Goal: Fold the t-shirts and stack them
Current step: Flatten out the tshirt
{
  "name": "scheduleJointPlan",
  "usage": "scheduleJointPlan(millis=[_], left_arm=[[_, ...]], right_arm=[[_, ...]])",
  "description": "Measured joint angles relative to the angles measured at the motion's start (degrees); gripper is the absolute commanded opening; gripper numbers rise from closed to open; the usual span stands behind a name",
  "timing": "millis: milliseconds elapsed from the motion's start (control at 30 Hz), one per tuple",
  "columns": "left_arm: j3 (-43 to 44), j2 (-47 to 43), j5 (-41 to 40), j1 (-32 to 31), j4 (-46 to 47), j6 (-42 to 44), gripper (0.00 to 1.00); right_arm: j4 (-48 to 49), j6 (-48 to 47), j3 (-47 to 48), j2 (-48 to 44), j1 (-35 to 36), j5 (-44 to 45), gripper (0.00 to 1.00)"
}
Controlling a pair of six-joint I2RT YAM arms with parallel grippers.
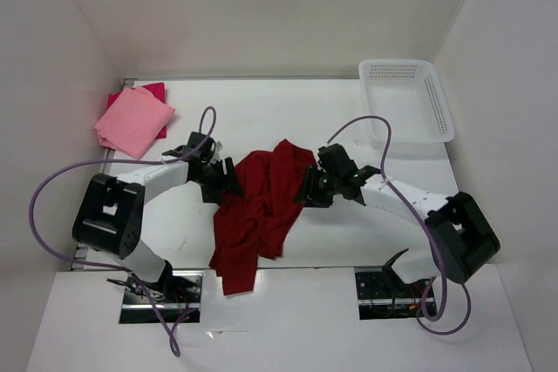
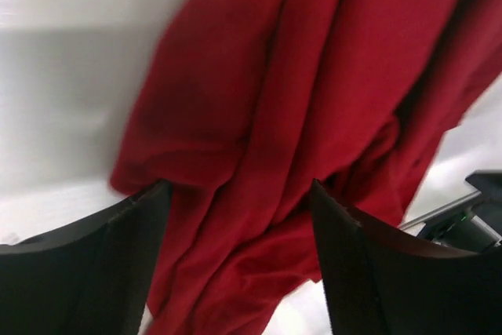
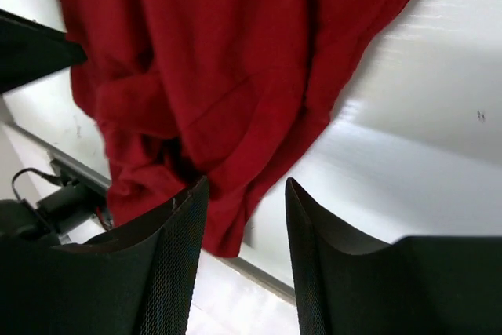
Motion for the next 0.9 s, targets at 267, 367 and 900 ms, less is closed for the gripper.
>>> scheduleJointPlan(millis=[267,367,900], left_arm=[[0.1,5.1,1.8,-2.8,3.3,-0.7,0.38],[0.6,6.0,1.9,-2.8,3.9,-1.4,0.20],[23.4,8.1,3.8,6.4,2.3,-1.4,0.05]], right_arm=[[0.7,0.9,0.9,6.1,5.2,1.0,0.45],[1.9,1.8,0.6,7.5,5.7,0.9,0.28],[-5.3,-3.1,23.2,2.4,-0.4,5.6,0.00]])
